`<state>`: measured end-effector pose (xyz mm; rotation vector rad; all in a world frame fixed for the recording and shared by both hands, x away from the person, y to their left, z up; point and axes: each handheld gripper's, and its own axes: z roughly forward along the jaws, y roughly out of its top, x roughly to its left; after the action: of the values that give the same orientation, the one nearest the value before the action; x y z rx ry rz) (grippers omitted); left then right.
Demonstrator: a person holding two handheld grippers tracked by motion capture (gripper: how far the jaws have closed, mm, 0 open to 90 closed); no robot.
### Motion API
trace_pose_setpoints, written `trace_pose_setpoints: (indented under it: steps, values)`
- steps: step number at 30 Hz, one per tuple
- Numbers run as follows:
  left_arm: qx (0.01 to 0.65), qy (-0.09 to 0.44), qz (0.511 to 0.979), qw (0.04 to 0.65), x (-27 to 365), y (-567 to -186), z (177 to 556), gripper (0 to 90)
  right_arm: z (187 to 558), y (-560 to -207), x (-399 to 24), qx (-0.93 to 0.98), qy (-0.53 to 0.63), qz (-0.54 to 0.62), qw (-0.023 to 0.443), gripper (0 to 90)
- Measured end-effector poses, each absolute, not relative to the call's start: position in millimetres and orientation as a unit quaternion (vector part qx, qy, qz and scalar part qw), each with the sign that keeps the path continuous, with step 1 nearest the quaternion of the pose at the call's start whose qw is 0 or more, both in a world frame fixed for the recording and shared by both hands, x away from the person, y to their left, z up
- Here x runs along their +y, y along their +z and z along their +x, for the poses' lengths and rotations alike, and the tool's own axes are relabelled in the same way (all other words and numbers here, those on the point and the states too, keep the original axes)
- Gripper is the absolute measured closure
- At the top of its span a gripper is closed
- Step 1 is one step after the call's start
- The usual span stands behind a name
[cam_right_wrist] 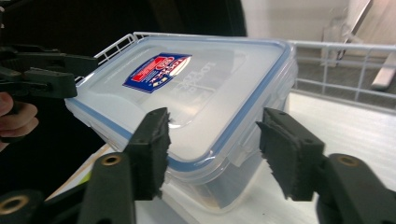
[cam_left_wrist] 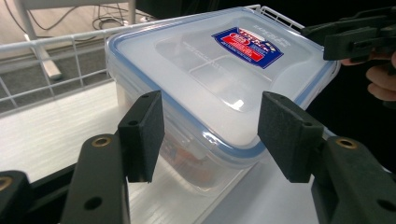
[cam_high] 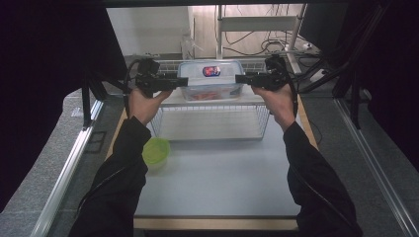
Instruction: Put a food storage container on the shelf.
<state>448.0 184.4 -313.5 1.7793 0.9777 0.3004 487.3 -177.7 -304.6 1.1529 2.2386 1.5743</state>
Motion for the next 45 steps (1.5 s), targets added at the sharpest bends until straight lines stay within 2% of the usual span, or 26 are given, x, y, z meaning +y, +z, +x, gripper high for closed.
trace_pose_setpoints:
  steps: [5, 7, 8, 9, 12, 14, 19, 28, 38, 45]
  values:
    - [0.389, 0.142, 0.738, 0.534, 185, -309, 435, 38.0, 475, -300, -183, 0.754, 0.534, 0.362, 0.121, 49.1]
    - [0.375, 0.172, 0.74, 0.531, 185, -308, 417, 43.0, 465, -298, -186, 0.756, 0.54, 0.349, 0.125, 55.1]
    - [0.375, 0.172, 0.74, 0.531, 185, -308, 417, 47.5, 465, -298, -186, 0.756, 0.54, 0.349, 0.125, 55.1]
    - [0.37, 0.183, 0.74, 0.531, 184, -309, 408, 47.5, 460, -297, -187, 0.758, 0.54, 0.341, 0.133, 60.4]
    - [0.349, 0.177, 0.749, 0.535, 181, -315, 393, 66.5, 440, -300, -185, 0.768, 0.528, 0.319, 0.174, 77.4]
    - [0.345, 0.176, 0.769, 0.508, 169, -324, 394, 77.3, 434, -308, -180, 0.782, 0.514, 0.303, 0.179, 86.5]
    - [0.357, 0.168, 0.777, 0.492, 156, -334, 407, 84.3, 439, -320, -169, 0.793, 0.501, 0.301, 0.17, 89.4]
    - [0.378, 0.178, 0.775, 0.474, 149, -344, 425, 83.9, 451, -330, -157, 0.792, 0.5, 0.309, 0.162, 89.6]
    - [0.395, 0.17, 0.771, 0.47, 151, -351, 437, 82.9, 464, -336, -152, 0.787, 0.49, 0.328, 0.183, 89.2]
    - [0.386, 0.174, 0.775, 0.469, 148, -356, 439, 82.3, 467, -337, -153, 0.787, 0.491, 0.328, 0.18, 88.3]
